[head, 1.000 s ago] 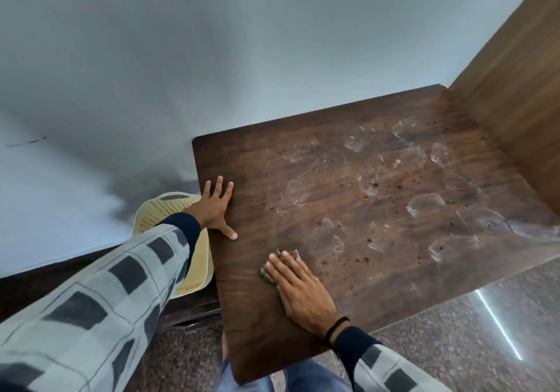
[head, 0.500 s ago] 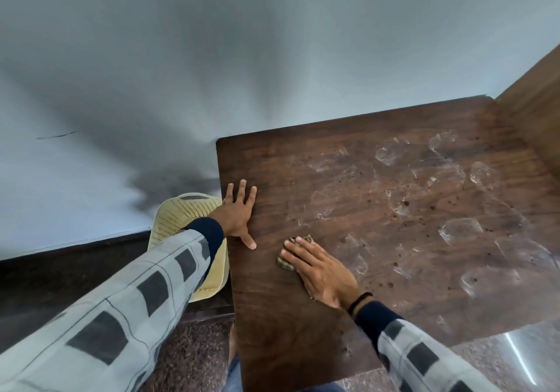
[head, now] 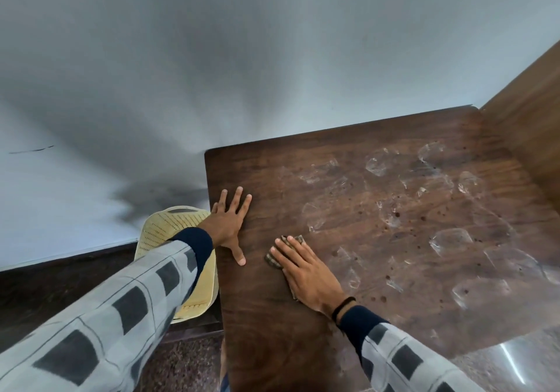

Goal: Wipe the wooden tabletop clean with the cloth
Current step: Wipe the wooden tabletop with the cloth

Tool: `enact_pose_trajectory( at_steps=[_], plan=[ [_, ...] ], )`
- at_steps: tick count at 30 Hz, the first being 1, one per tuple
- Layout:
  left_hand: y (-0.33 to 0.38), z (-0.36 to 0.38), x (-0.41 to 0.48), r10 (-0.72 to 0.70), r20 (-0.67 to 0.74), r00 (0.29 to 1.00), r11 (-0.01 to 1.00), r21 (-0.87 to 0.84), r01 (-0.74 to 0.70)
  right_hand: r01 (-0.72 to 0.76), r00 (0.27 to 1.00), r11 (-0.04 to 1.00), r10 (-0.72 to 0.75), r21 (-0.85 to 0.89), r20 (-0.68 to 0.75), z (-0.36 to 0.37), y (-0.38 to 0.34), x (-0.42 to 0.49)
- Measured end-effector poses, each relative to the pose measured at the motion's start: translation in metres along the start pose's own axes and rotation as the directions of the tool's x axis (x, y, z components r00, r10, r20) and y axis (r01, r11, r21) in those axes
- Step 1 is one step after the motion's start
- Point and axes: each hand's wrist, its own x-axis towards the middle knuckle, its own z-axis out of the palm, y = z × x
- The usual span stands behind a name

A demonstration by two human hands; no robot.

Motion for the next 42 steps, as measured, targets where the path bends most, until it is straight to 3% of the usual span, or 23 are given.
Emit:
enact_pose_trajectory(
  at_steps=[2, 4, 6, 8, 9, 15, 21, 26, 29, 35, 37, 39, 42],
  plan=[
    [0.0, 0.001, 0.001, -0.001, 0.001, 1.0, 1.0, -0.001, 0.001, 0.163, 0.985, 0.987, -0.162, -0.012, 0.063, -0.005, 0.02, 0.002],
    [-0.001, 0.002, 0.001, 0.002, 0.001, 1.0, 1.0, -0.003, -0.002, 0.198, 0.977, 0.98, -0.195, -0.029, 0.088, -0.012, 0.038, 0.018],
    [-0.001, 0.001, 0.001, 0.004, -0.001, 1.0, 1.0, -0.007, -0.004, 0.008, 1.0, 1.0, -0.008, 0.02, 0.024, -0.016, 0.038, 0.04],
    [-0.001, 0.002, 0.0, 0.008, -0.006, 1.0, 1.0, -0.009, -0.008, -0.211, 0.976, 0.975, 0.215, 0.074, -0.038, -0.014, 0.017, 0.047],
    [-0.001, 0.002, 0.0, 0.01, -0.01, 1.0, 1.0, -0.009, -0.01, -0.243, 0.967, 0.967, 0.247, 0.084, -0.053, -0.009, 0.005, 0.043],
    [-0.001, 0.003, 0.0, 0.001, -0.021, 1.0, 1.0, -0.019, -0.001, 0.009, 1.0, 0.999, -0.01, -0.031, -0.021, -0.003, 0.012, 0.02],
    [-0.004, 0.007, -0.001, 0.011, -0.063, 0.998, 0.999, -0.034, -0.013, -0.316, 0.946, 0.943, 0.321, 0.101, -0.038, -0.021, 0.02, 0.093],
    [-0.005, 0.006, 0.001, 0.022, -0.059, 0.998, 0.999, -0.028, -0.023, 0.021, 1.0, 1.0, -0.021, -0.009, -0.009, -0.007, 0.016, 0.024],
    [-0.003, 0.005, 0.001, 0.016, -0.049, 0.999, 1.0, -0.026, -0.017, 0.076, 0.997, 0.997, -0.076, -0.018, 0.009, -0.016, 0.036, 0.054],
    [-0.002, 0.004, 0.001, 0.003, -0.055, 0.999, 1.0, -0.019, -0.004, -0.261, 0.964, 0.963, 0.263, 0.069, -0.03, -0.034, 0.048, 0.151],
    [-0.002, 0.004, 0.001, 0.0, -0.055, 0.999, 1.0, -0.009, -0.001, -0.207, 0.977, 0.978, 0.208, 0.039, -0.035, -0.025, 0.037, 0.13],
    [-0.001, 0.004, 0.001, -0.007, -0.051, 0.999, 1.0, 0.002, 0.007, -0.032, 0.999, 0.999, 0.032, 0.007, -0.021, -0.018, 0.032, 0.094],
    [0.001, 0.003, 0.002, -0.024, -0.041, 0.999, 0.999, 0.022, 0.025, 0.22, 0.975, 0.974, -0.219, -0.049, 0.04, -0.032, 0.068, 0.093]
  ],
)
